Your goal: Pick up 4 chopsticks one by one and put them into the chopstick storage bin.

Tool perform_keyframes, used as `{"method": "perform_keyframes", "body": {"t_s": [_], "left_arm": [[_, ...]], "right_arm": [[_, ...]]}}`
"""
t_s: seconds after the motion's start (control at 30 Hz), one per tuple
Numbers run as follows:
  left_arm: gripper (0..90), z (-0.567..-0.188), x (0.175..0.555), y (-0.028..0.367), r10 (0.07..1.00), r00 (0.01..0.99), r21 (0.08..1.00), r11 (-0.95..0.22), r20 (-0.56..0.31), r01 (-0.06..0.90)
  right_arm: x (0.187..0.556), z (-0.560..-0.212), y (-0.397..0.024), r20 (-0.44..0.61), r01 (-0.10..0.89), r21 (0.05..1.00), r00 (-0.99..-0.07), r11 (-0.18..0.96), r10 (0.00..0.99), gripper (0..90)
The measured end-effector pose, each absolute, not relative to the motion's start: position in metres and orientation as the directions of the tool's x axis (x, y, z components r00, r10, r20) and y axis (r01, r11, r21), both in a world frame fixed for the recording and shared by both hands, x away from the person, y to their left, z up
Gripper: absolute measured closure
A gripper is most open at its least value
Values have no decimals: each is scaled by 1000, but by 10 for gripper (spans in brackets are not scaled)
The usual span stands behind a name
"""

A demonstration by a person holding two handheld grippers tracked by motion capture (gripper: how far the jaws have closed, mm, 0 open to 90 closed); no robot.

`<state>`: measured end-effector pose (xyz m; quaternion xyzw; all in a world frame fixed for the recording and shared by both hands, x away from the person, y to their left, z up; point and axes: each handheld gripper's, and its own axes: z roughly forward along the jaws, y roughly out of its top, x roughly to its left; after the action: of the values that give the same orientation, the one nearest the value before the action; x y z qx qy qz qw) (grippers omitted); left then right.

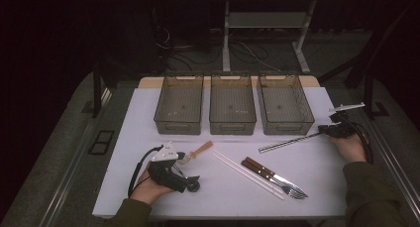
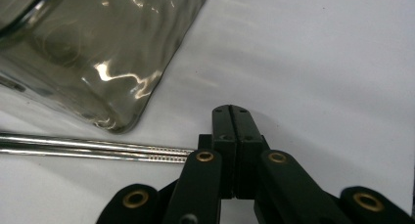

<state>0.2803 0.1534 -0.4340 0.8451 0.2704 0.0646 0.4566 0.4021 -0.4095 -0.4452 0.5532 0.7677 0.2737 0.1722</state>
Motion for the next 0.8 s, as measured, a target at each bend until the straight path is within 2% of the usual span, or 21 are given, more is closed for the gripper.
{"method": "perform_keyframes", "body": {"t_s": [0.8], "left_arm": [[12, -434, 280, 153, 514, 847, 807, -438, -137, 396]], "right_arm": [[379, -445, -415, 49, 752, 614, -341, 241, 939, 898]]}}
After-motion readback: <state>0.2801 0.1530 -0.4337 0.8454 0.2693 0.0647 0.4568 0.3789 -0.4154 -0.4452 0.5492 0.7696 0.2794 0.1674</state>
